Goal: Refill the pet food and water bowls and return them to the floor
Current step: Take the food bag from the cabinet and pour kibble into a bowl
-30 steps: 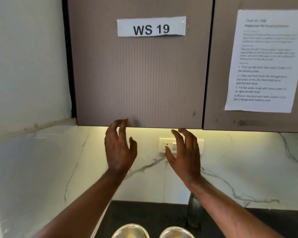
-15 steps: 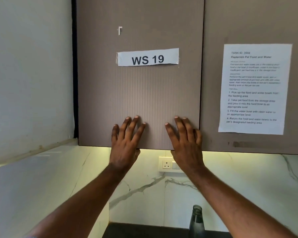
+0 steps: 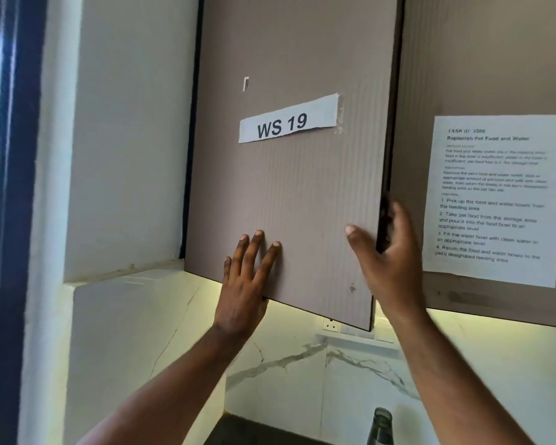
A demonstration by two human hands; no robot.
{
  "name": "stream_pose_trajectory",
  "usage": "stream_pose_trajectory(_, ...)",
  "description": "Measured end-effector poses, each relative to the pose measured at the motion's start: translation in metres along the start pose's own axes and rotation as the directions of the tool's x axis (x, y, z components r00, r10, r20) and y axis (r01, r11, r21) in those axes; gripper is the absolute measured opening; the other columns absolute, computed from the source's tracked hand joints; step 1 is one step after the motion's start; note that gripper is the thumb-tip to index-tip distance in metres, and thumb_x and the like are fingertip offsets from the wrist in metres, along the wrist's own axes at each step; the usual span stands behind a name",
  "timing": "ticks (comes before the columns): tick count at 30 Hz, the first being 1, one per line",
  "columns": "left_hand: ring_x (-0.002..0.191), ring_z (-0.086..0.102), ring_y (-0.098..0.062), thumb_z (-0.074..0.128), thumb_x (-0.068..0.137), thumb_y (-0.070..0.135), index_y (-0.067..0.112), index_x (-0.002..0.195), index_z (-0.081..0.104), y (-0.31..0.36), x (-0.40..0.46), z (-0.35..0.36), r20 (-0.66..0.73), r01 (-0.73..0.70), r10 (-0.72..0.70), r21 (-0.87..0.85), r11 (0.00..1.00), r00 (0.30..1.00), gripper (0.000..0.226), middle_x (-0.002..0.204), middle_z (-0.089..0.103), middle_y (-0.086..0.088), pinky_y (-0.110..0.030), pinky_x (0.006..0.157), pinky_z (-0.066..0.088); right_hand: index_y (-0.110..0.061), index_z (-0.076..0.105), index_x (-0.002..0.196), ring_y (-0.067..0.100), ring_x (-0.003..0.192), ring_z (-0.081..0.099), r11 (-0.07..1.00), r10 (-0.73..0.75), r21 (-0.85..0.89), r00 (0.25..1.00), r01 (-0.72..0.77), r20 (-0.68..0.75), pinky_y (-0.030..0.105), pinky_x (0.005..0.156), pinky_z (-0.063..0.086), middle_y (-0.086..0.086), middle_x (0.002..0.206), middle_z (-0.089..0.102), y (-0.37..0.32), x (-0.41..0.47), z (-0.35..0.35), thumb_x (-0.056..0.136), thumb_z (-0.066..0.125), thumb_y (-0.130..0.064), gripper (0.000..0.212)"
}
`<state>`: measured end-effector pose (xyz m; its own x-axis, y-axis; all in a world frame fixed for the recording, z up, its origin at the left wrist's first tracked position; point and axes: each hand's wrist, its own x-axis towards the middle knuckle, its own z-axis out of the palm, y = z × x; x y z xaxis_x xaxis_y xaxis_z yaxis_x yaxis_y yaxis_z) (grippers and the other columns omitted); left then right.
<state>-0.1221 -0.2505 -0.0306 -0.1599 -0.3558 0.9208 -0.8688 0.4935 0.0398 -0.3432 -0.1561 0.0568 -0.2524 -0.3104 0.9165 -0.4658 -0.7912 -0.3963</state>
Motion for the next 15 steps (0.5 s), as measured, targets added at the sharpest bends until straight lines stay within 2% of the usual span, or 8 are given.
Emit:
stream_pose_trajectory(2,0.159,0.01,-0.037,0.086,0.073,-0.002,0.034,0.163,-0.002,0.003,-0.005,-0.012,-0.011,0.029,-0.03,-0.03,0.999,1.0,0.131,0.174,0.008,-0.009,-0.065,0.114,0.04,-0.015,0.045,0.147,0.012,0.119,0.065,0.999,0.012,0.029,0.998,-0.014,0.057,0.044,0.099,0.057,0.001,0.133,0.067,-0.016,-0.001,0.003,0.091,0.075,-0.024,0.064)
stream_pose_trajectory(4,0.158,0.015,-0.037,0.083,0.072,-0.006,0.034,0.163,-0.001,0.003,-0.012,-0.027,-0.028,0.052,-0.053,-0.065,0.997,0.998,0.13,0.173,0.009,-0.009,-0.061,0.109,0.048,-0.014,0.045,0.148,0.012,0.122,0.065,0.999,-0.003,0.055,0.999,0.0,0.043,0.038,0.101,0.056,0.001,0.134,0.066,-0.035,-0.012,0.011,0.091,0.073,-0.026,0.065)
stream_pose_trajectory(6,0.156,0.022,-0.037,0.088,0.071,0.005,0.034,0.163,0.0,0.005,-0.025,-0.067,-0.04,0.042,-0.046,-0.105,0.994,0.998,0.13,0.172,0.013,-0.01,-0.056,0.104,0.053,-0.014,0.046,0.149,0.01,0.124,0.063,0.991,-0.014,0.13,1.0,0.013,0.006,0.029,0.102,0.054,0.001,0.136,0.065,-0.073,-0.031,0.018,0.09,0.07,-0.029,0.065)
stream_pose_trajectory(9,0.154,0.028,-0.035,0.09,0.069,0.03,0.035,0.163,-0.001,0.012,-0.037,-0.095,-0.053,-0.108,0.101,-0.176,0.978,0.994,0.131,0.171,0.019,-0.01,-0.05,0.104,0.054,-0.013,0.048,0.147,0.013,0.129,0.059,0.992,-0.029,0.119,0.999,0.033,-0.032,0.011,0.099,0.047,0.0,0.142,0.061,-0.1,-0.045,0.03,0.092,0.067,-0.028,0.06)
stream_pose_trajectory(12,0.155,0.029,-0.028,0.089,0.065,0.036,0.035,0.164,0.005,0.029,-0.04,-0.108,-0.091,-0.266,0.25,-0.276,0.924,0.964,0.13,0.172,0.016,0.002,-0.04,0.107,0.052,-0.013,0.048,0.149,0.014,0.131,0.058,0.997,-0.04,0.069,0.999,0.042,-0.02,0.022,0.103,0.05,0.001,0.143,0.06,-0.107,-0.05,0.035,0.096,0.068,-0.02,0.057)
stream_pose_trajectory(14,0.156,0.028,-0.024,0.089,0.066,0.039,0.032,0.164,0.011,0.035,-0.048,-0.133,-0.157,-0.34,0.304,-0.32,0.884,0.94,0.126,0.172,0.014,0.008,-0.029,0.115,0.041,-0.013,0.048,0.15,0.014,0.13,0.058,0.998,-0.052,0.044,0.998,0.053,-0.028,0.018,0.102,0.05,0.001,0.143,0.06,-0.131,-0.063,0.044,0.097,0.067,-0.02,0.057)
stream_pose_trajectory(15,0.156,0.029,-0.025,0.089,0.068,0.04,0.03,0.164,0.013,0.036,-0.055,-0.148,-0.191,-0.363,0.315,-0.329,0.872,0.93,0.122,0.172,0.017,0.006,-0.028,0.118,0.037,-0.014,0.047,0.15,0.013,0.131,0.057,0.998,-0.052,0.039,0.998,0.053,-0.035,0.017,0.102,0.05,0.001,0.144,0.06,-0.148,-0.071,0.051,0.098,0.067,-0.02,0.057)
